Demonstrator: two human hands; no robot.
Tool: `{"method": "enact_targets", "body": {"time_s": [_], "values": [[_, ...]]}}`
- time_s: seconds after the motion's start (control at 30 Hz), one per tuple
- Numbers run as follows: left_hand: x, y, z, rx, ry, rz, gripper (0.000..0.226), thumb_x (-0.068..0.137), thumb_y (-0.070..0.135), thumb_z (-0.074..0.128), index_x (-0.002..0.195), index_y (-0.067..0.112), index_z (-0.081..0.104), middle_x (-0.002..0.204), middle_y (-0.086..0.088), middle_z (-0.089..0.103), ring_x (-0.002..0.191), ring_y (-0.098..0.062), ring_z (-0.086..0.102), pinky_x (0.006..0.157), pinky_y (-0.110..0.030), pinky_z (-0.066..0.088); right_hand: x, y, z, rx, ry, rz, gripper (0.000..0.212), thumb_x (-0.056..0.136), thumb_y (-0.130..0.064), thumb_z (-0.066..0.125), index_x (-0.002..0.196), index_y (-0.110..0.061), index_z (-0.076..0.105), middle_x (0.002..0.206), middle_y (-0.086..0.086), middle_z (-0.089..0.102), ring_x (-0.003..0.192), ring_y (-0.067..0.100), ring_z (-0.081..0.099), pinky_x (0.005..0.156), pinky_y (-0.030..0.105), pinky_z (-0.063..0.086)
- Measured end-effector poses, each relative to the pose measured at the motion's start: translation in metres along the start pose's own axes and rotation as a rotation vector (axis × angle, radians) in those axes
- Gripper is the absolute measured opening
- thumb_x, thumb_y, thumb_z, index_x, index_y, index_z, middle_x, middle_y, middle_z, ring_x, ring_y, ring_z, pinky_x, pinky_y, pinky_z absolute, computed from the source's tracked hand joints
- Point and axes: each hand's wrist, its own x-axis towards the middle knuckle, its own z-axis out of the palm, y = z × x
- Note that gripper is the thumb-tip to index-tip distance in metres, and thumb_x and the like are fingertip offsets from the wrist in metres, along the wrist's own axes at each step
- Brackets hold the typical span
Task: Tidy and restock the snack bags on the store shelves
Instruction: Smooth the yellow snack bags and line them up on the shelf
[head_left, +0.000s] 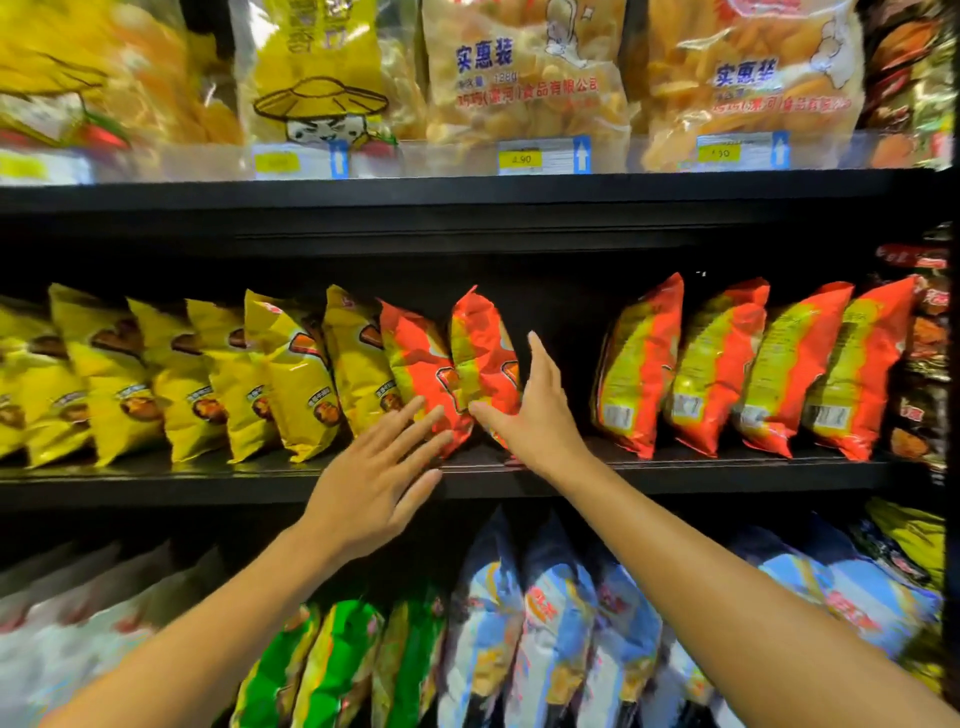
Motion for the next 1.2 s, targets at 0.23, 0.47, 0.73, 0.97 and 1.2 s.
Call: {"method": "enact_targets", "body": {"time_s": [0.23,0.47,0.73,0.97,1.2], "values": [[-0.003,0.005,0.0,-0.056,0.06,-0.072,0.056,0.11,0.049,0.027,0.15,0.019,0.052,0.164,0.0,0.037,0.155,-0.018,0.028,0.118,-0.043,0.039,0.004,0.019,0.003,-0.17,0.063,0.078,0.081,0.081,-0.043,0.078,0.149,-0.041,0.035,0.13,0.0,0.066,0.118,0.028,0.064,0.101,0.048,0.052],[-0.001,0.024,-0.017,-0.272,0.185,-0.1,0.045,0.105,0.034,0.048,0.146,0.018,0.057,0.162,-0.003,0.04,0.151,-0.022,0.036,0.114,-0.046,0.042,-0.047,0.0,-0.066,-0.168,0.248,-0.119,0.082,0.083,-0.041,0.076,0.154,-0.043,0.034,0.136,-0.015,0.06,0.12,0.013,0.062,0.096,0.044,0.055],[-0.006,0.181,-0.1,-1.362,0.233,-0.339,0.082,0.095,0.041,0.062,0.16,0.033,0.013,0.156,0.025,0.041,0.147,-0.005,0.038,0.116,-0.021,0.035,-0.17,-0.016,-0.08,-0.196,0.284,-0.284,0.087,0.078,-0.031,0.075,0.157,-0.033,0.038,0.149,-0.016,0.043,0.139,0.009,0.041,0.111,0.011,0.028],[-0.053,0.23,-0.08,-1.533,0.422,-0.823,0.063,0.082,0.038,0.076,0.137,0.023,0.049,0.122,0.016,0.071,0.115,-0.004,0.067,0.088,-0.015,0.053,-0.262,0.027,-0.053,-0.193,0.067,-0.438,0.07,0.093,-0.043,0.069,0.155,-0.023,0.042,0.151,-0.002,0.041,0.142,0.021,0.043,0.113,0.042,0.043],[-0.129,0.237,-0.051,-1.646,-0.025,-0.867,0.072,0.079,0.062,0.076,0.138,0.035,0.045,0.133,0.027,0.064,0.127,0.002,0.059,0.099,-0.015,0.047,-0.29,0.038,-0.048,0.436,0.192,0.025,0.063,0.09,-0.056,0.07,0.145,-0.037,0.045,0.15,-0.007,0.052,0.14,0.016,0.051,0.112,0.029,0.043]]}}
